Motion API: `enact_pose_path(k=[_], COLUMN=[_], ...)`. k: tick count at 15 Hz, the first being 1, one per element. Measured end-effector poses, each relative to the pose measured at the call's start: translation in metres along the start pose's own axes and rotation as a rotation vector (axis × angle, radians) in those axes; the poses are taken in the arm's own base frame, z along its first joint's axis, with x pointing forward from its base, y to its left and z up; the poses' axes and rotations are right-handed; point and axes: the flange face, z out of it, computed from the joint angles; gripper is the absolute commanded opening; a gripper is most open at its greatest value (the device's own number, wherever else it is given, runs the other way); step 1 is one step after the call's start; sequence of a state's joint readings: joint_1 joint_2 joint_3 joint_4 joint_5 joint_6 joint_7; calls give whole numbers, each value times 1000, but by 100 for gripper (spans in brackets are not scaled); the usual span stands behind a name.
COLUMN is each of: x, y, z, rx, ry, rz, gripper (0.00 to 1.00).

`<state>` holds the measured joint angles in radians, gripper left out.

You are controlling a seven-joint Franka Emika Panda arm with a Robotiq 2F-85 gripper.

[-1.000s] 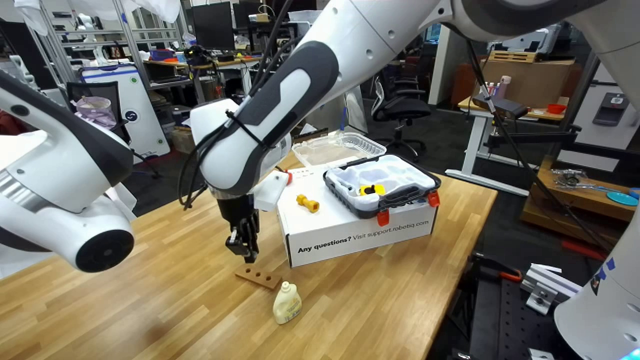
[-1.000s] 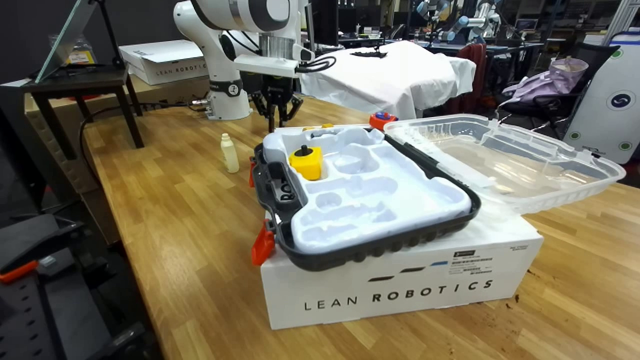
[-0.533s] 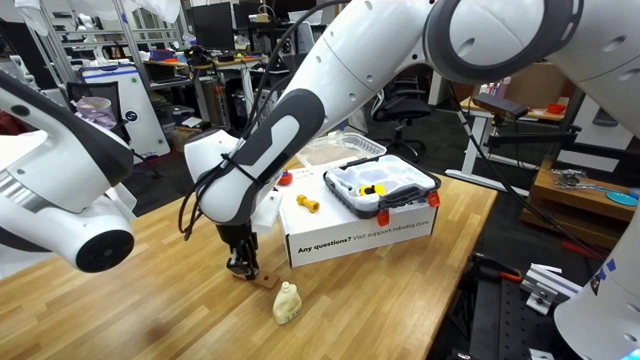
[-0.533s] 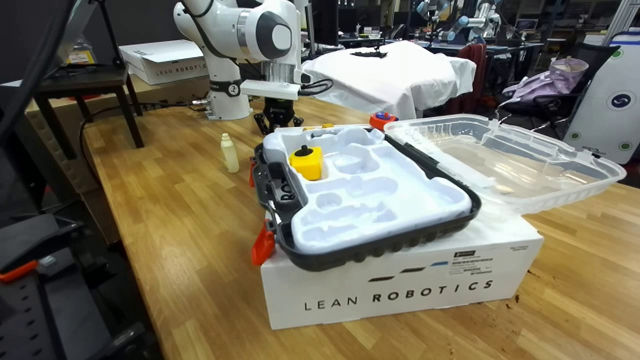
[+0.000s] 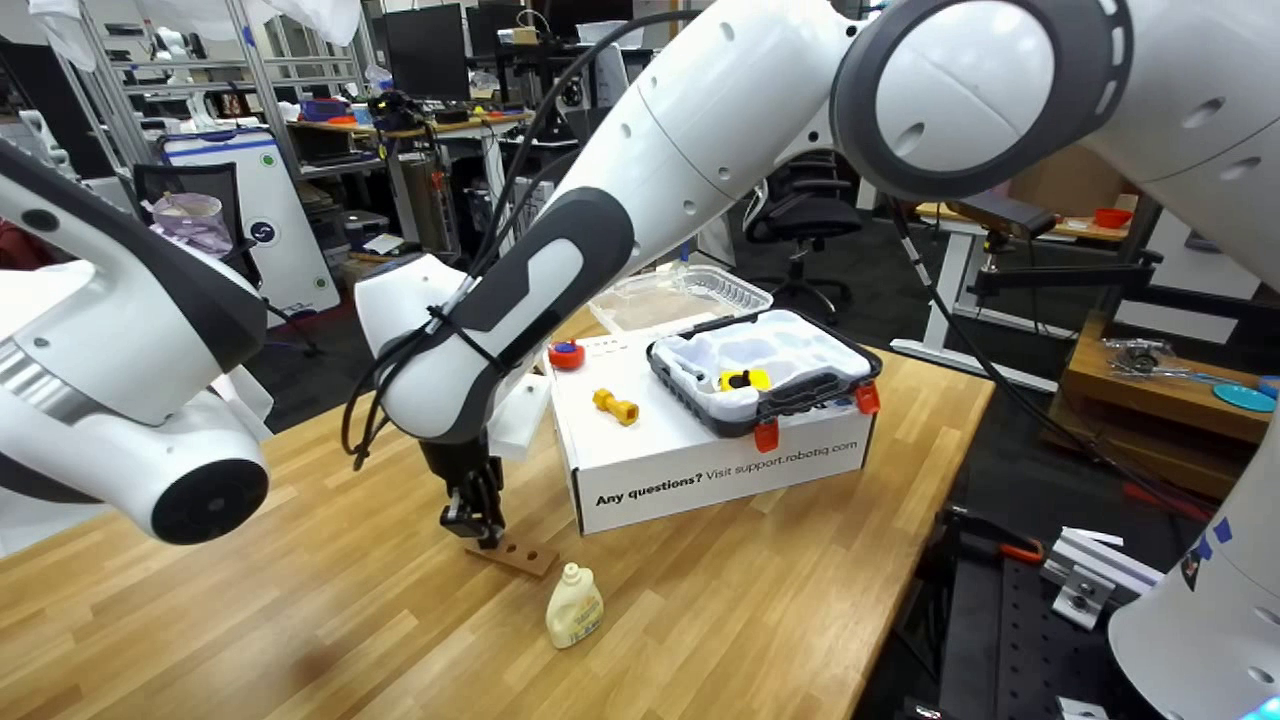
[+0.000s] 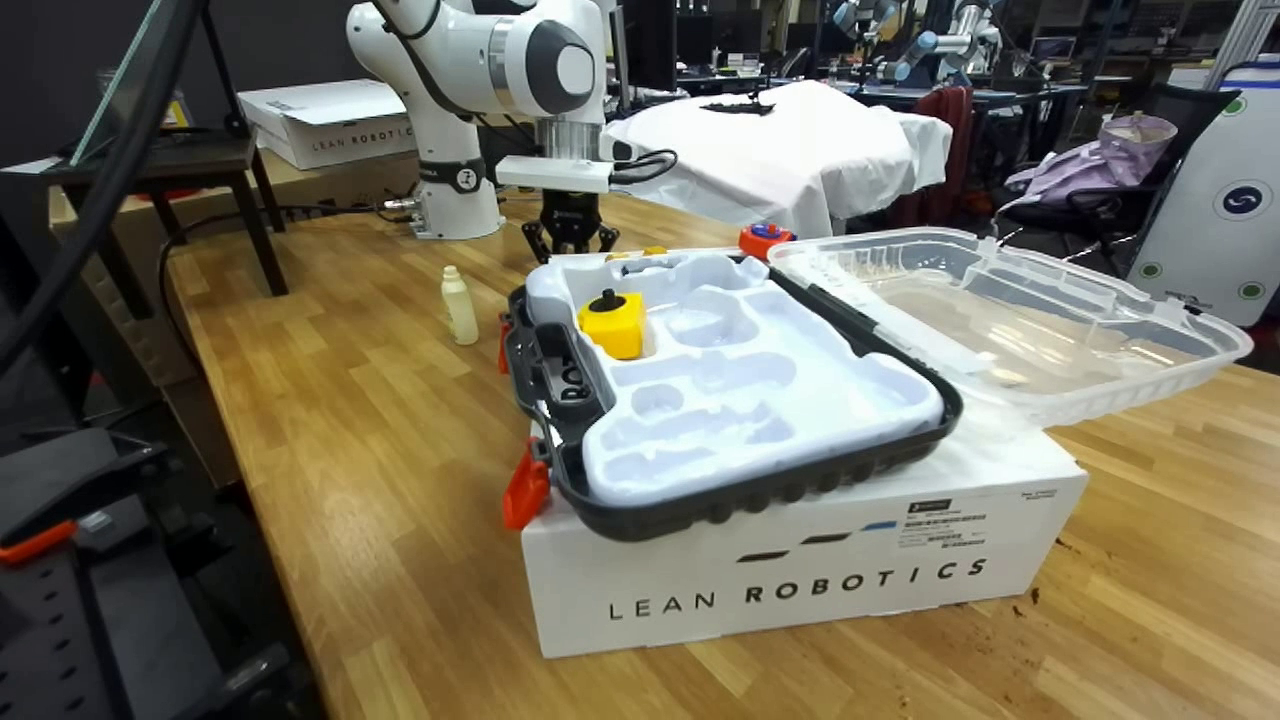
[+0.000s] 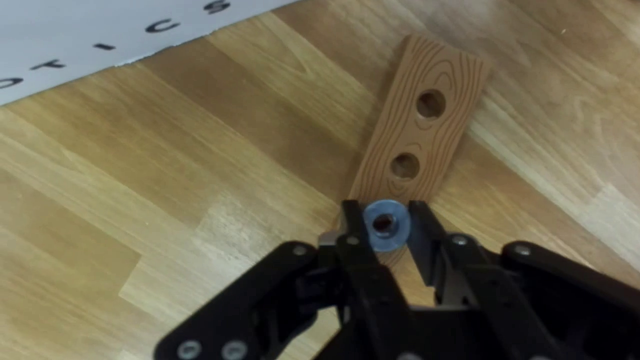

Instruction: Move the nut from the box to the wooden block

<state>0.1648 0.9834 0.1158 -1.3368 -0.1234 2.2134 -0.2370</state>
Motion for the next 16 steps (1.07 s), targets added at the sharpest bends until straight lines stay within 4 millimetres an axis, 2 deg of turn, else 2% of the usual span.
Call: enact_pose_path(k=[16], x=[7], y=[-3], z=[-1], rx=[-1], ry=[-7], rz=[-11], gripper=[7])
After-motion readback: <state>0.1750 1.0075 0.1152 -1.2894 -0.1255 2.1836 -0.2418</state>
